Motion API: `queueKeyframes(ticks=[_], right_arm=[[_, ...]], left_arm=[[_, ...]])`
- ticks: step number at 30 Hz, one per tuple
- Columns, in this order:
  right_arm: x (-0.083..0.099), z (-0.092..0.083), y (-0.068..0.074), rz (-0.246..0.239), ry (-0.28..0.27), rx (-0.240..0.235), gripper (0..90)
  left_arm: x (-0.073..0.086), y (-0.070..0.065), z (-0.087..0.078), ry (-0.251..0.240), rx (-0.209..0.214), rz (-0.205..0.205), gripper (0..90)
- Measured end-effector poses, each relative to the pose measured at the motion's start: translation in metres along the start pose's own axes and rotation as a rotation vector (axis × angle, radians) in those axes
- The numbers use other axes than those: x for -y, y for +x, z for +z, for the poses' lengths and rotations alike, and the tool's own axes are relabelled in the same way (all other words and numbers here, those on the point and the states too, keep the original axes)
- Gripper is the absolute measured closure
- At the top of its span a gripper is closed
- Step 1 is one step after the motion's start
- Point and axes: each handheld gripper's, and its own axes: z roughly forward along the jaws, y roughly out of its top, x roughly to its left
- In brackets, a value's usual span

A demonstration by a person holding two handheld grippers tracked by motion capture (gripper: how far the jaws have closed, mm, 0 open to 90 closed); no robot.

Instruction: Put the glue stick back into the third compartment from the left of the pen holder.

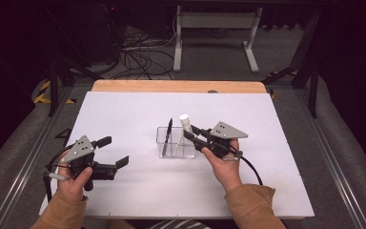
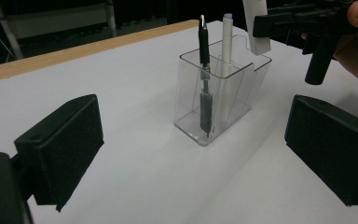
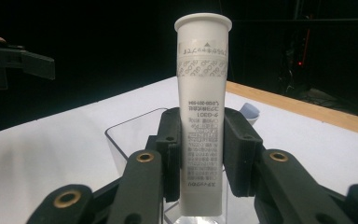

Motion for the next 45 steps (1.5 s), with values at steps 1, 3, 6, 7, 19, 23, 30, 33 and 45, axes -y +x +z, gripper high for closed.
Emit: queueKeyframes(ticks=[1,3,6,7,19,23,30,33,45], right_arm=[[0.001,0.001,0.000,-0.004,0.002,-0.001,70.8],[0.002,0.002,0.000,-0.004,0.009,-0.002,70.9],[0.003,0.002,-0.001,-0.007,0.007,0.003,70.8],[0.003,0.002,-0.001,-0.002,0.006,0.002,70.9],[0.014,0.004,-0.005,0.024,0.017,-0.005,70.8],[0.016,0.004,-0.005,0.022,0.023,-0.002,70.8],[0.019,0.004,-0.006,0.017,0.027,0.007,70.8],[0.020,0.004,-0.005,0.016,0.031,0.008,70.8],[0.022,0.003,-0.004,0.013,0.048,0.019,70.5]], left_arm=[[0.000,0.000,0.000,-0.002,0.001,0.000,5.4],[0.000,0.000,0.000,-0.003,0.001,-0.002,5.4],[0.000,0.000,-0.001,-0.001,0.000,-0.002,5.4],[0.000,0.000,-0.001,0.000,0.000,-0.001,5.4],[0.001,0.000,0.000,0.000,0.002,-0.003,5.4],[0.001,0.001,-0.001,0.000,0.002,-0.002,5.4],[0.001,0.001,-0.001,0.002,0.000,-0.002,5.4],[0.002,0.001,-0.001,0.003,0.000,-0.002,5.4],[0.003,0.002,-0.001,0.001,-0.004,-0.003,5.4]])
